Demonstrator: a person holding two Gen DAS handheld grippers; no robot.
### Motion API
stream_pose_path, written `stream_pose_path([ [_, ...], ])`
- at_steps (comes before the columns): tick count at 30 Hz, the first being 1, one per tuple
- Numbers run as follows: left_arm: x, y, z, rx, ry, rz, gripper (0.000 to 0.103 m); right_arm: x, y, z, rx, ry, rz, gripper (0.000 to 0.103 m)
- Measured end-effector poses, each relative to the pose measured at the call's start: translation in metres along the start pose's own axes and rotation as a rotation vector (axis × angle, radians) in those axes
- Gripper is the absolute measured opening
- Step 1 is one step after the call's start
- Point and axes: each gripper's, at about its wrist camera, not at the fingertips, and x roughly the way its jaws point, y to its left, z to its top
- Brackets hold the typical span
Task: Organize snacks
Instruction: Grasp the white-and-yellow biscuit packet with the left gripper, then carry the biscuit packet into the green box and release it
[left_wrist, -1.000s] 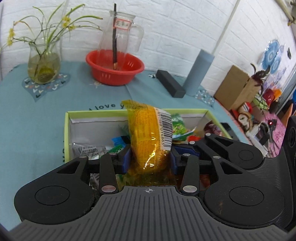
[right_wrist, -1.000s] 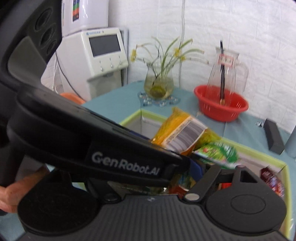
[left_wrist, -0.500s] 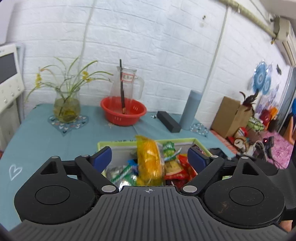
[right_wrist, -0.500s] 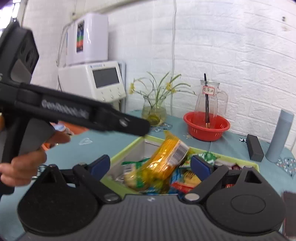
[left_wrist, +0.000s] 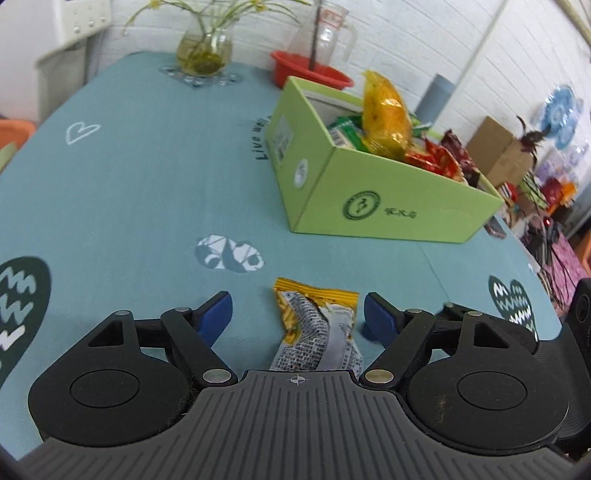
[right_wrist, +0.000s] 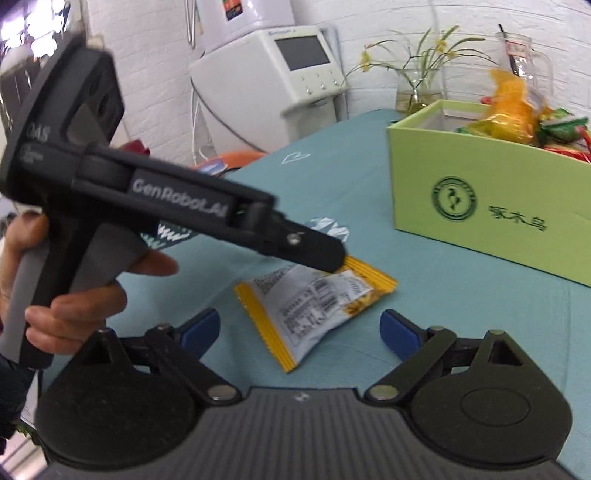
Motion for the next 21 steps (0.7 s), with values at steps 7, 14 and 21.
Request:
stream_pose_path([
  [7,0.01,-0.017,-0.016,0.134,0.016,0.053,0.048,0.009,0.016,-0.005,-0.105,-0.001,-0.051,0.093],
  [14,0.002,-0.047,-0.031,0.145,0.036,0.047,0.014,-0.018,0.012,-0.015,-0.085,-0.021,-0.064,0.075],
  [21,-0.006,-0.094,-0.015,0.175,-0.009,-0.035,0.014,-0.07,-0.003,-0.015,-0.065,-0.113,-0.149,0.076],
])
